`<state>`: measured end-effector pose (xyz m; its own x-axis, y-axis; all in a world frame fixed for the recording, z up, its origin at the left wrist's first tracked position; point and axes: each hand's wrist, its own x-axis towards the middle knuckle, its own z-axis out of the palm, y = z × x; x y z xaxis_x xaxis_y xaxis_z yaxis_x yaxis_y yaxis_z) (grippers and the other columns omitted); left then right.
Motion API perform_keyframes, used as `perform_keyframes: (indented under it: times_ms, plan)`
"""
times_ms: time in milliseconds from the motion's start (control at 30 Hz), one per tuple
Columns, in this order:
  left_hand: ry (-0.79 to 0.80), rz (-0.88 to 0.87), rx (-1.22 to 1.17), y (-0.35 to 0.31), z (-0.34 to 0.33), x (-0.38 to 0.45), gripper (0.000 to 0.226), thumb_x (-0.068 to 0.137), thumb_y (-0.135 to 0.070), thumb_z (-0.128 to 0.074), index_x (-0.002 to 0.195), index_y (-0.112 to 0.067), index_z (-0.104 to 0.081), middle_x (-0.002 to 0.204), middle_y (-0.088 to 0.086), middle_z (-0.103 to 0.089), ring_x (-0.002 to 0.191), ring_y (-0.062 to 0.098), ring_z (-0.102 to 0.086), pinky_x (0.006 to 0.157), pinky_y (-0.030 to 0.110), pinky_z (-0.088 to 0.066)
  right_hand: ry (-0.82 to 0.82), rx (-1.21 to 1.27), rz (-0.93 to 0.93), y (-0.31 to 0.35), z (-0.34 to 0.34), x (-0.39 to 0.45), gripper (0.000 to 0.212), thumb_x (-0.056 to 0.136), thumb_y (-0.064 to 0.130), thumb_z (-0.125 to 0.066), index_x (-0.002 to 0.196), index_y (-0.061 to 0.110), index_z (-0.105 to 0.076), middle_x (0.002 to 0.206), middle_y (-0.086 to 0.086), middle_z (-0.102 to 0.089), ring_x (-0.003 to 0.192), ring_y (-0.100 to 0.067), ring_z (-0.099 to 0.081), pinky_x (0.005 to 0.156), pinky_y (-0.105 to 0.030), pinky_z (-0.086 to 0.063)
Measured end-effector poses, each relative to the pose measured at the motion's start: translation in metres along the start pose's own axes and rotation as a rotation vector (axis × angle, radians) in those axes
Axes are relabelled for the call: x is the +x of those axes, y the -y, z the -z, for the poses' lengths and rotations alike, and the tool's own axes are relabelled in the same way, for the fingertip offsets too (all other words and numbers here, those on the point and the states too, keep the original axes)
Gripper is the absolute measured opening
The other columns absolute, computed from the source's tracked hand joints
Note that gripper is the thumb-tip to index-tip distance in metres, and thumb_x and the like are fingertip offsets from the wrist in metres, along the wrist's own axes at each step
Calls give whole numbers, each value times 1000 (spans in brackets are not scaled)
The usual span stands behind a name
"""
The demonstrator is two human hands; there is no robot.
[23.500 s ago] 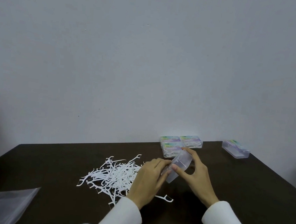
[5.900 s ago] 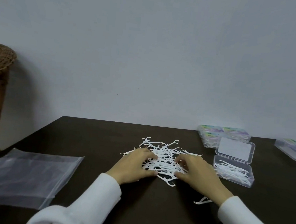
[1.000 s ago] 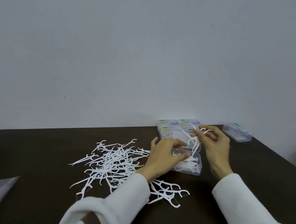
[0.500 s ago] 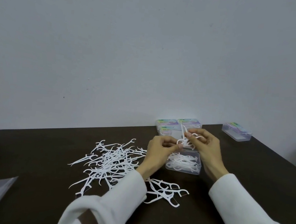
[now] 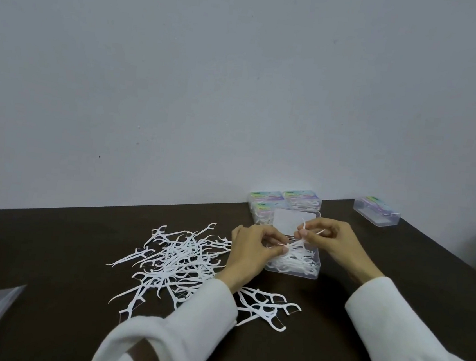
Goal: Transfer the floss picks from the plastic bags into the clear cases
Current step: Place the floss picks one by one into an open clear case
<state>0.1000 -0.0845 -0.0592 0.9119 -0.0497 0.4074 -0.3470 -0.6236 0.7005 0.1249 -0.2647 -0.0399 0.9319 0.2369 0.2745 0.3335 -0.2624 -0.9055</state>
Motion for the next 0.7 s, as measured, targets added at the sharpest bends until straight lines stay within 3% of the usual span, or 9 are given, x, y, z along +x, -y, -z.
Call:
perform_keyframes:
  times_ms: [100,167,233,400,500,600,700]
  plan:
    - [-8,0,18,0,0,-1,9,76,-31,-76,85,-30,-72,77,-21,-69,78,-9,-62,111,46,-21,-12,58,-2,3,-2,-2,7,79,11,-69,86,11,-69,83,-6,-74,80,-16,-70,67,-17,-54]
    - [-11,-3,-27,3,-1,-1,12,75,-30,-77,86,-32,-71,82,-19,-71,82,-7,-64,110,49,-27,-32,88,6,5,-2,-3,5,80,9,-68,84,12,-69,78,-2,-74,79,-14,-71,69,-15,-54]
    - [-12,-7,-23,3,-1,-1,13,77,-29,-75,89,-33,-71,85,-20,-70,86,-6,-63,108,50,-30,-62,106,19,5,-1,-3,7,80,8,-68,83,14,-68,76,1,-74,78,-12,-71,71,-16,-54]
    - [-35,-16,100,-2,3,-3,9,86,-31,-66,92,-29,-72,93,-18,-69,95,-1,-58,114,42,-7,-94,125,37,7,0,-1,8,77,6,-70,83,12,-68,83,-8,-73,75,-15,-70,74,-26,-56]
    - [-79,-4,139,-2,3,-3,13,89,-32,-62,94,-27,-73,98,-12,-71,97,6,-59,114,43,-14,-110,95,40,9,0,-2,9,78,4,-70,80,13,-67,80,-7,-69,66,-6,-68,63,-13,-53]
    - [-132,31,87,3,2,-1,17,90,-36,-59,95,-26,-72,95,-8,-71,92,10,-61,102,43,-38,-78,-58,52,8,-1,-4,12,77,8,-73,77,18,-67,80,-5,-69,67,-8,-67,61,-9,-50]
    - [-69,90,-36,4,11,2,17,90,-33,-61,96,-22,-72,94,-7,-70,89,8,-62,88,31,-47,-64,-154,79,9,-1,-6,11,77,12,-73,77,21,-67,80,0,-69,72,-10,-65,61,-7,-49]
